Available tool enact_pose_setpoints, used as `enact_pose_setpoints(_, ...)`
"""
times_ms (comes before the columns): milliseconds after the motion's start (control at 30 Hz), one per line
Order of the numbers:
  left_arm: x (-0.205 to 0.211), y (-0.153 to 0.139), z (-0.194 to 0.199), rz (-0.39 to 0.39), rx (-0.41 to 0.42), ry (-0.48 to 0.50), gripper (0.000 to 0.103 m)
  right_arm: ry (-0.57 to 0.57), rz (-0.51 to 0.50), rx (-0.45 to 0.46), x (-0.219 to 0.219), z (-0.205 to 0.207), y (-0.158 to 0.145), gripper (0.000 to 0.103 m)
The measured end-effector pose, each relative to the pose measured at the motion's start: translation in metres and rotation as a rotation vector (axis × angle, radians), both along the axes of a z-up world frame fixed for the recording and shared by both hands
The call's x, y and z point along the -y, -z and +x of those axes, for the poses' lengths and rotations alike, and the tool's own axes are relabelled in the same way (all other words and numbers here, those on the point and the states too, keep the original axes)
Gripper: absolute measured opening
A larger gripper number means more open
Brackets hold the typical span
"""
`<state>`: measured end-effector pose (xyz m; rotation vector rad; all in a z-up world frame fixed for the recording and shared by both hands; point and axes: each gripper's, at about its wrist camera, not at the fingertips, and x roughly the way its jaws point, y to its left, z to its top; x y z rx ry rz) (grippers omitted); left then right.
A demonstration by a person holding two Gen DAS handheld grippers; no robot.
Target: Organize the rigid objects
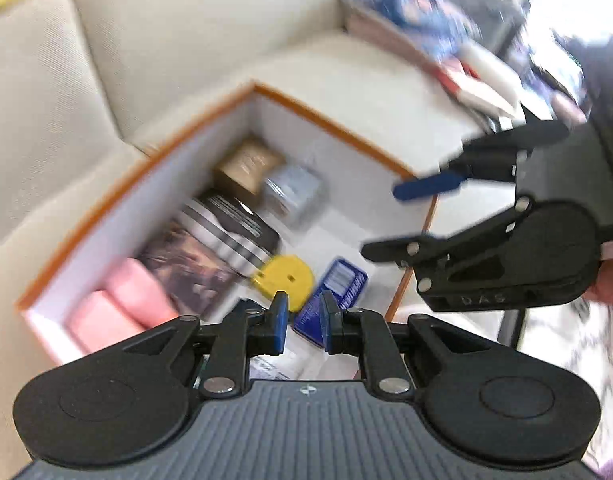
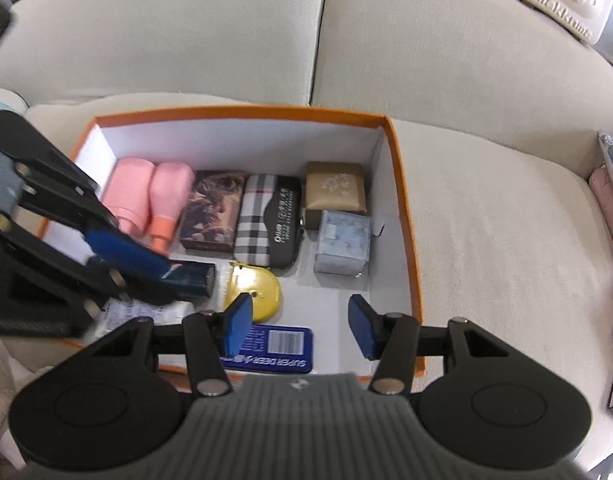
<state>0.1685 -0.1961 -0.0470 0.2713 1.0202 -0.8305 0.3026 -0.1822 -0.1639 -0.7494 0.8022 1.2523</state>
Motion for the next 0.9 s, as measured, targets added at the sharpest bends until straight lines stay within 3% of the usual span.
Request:
enact_pose_setpoints(133,-0.029,-0.028,-0.021,-0.084,0.114,-0.113,0.018,0.014,0.053,-0.011,0.003,-0.015,-0.005,0.055)
enact_pose_setpoints(300,-0.064,-0.058,-0.052,-0.149,0.28,-0.309,0.019,0.038,0.153,-0.003,0.032,-0.048,-0.035,0.054)
enact_pose_setpoints(400,-0.082,-0.066,-0.067,-0.17,0.36,-0.426,0.027,0.055,0.223,0.029,0.041,-0.07,-0.046,0.055)
enact_pose_setpoints(500,-0.097,-0.073,-0.08,-0.171,0.42,-0.513,0.036,0.085,0.287,0.043,0.051,-0.086,-0.053,0.056)
enact_pose_setpoints(733,-0.12,-0.06,-0.105,-0.204,0.521,-0.626,0.077,0.125,0.381,0.067,0.07,-0.119,-0.044,0.062)
enact_pose_setpoints(833,-0.124,-0.052,-0.113,-0.169,0.549,-0.667,0.081,0.152,0.419,0.067,0.074,-0.128,-0.035,0.071)
enact_pose_setpoints(900,-0.128,-0.046,-0.119,-0.167,0.565,-0.713,0.089,0.166,0.443,0.082,0.076,-0.135,-0.029,0.076)
